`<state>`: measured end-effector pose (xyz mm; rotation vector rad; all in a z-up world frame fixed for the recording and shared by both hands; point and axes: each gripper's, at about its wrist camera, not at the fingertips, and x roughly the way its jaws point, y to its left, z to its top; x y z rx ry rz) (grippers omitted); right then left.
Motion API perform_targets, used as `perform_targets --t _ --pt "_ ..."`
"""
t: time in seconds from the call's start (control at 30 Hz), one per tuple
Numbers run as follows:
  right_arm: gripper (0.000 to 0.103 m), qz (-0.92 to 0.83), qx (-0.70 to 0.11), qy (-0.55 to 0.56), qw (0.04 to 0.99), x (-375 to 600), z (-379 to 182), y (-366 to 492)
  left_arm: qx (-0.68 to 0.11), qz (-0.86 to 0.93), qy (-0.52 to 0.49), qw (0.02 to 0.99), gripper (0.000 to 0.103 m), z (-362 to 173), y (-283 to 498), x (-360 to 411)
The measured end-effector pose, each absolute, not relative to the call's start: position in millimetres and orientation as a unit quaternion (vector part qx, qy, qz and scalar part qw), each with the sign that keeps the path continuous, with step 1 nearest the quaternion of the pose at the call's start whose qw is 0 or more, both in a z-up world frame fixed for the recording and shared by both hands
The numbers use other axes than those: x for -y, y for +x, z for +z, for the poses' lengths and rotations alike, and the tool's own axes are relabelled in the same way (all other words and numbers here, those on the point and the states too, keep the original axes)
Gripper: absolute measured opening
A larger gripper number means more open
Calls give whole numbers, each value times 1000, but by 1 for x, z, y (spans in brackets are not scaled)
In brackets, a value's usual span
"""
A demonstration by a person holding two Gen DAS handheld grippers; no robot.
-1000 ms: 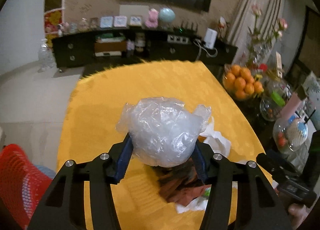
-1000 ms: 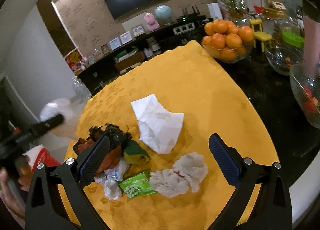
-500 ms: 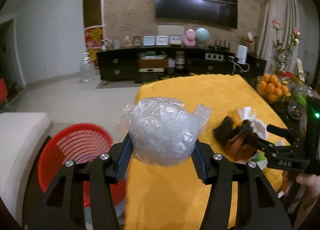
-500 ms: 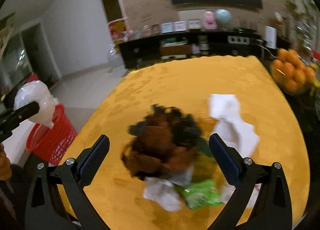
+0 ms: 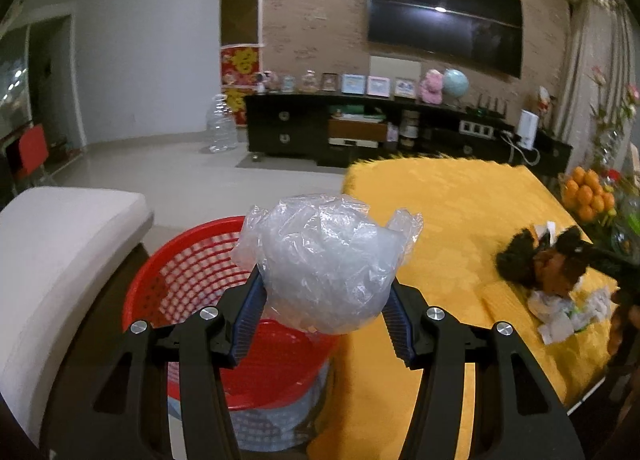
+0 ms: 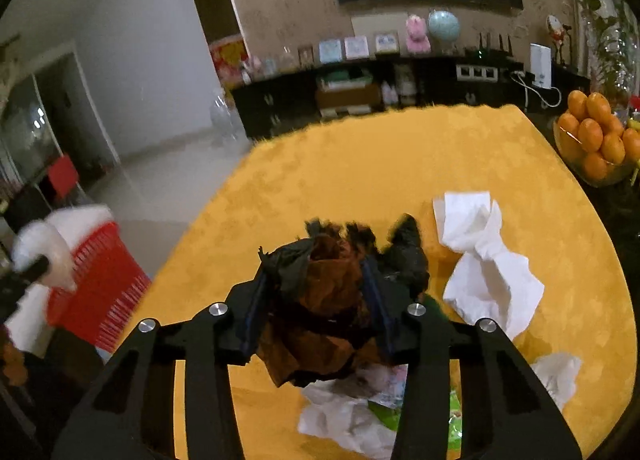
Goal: Collect trash
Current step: 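Carry both bags to the red wastebasket and open both grippers to drop them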
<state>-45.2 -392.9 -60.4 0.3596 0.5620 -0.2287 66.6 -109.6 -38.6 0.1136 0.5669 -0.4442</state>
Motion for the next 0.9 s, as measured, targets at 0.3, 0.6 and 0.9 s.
perform_targets --t 0.3,0.6,0.9 --pt "42 -92 -240 190 948 383 -33 -55 -271 -177 39 946 52 -25 74 75" --pt "42 -41 -278 136 950 316 -25 -11 -309 -131 25 942 52 -41 96 48" --pt "42 71 -306 144 938 241 -20 58 -357 -113 17 927 52 -62 118 41"
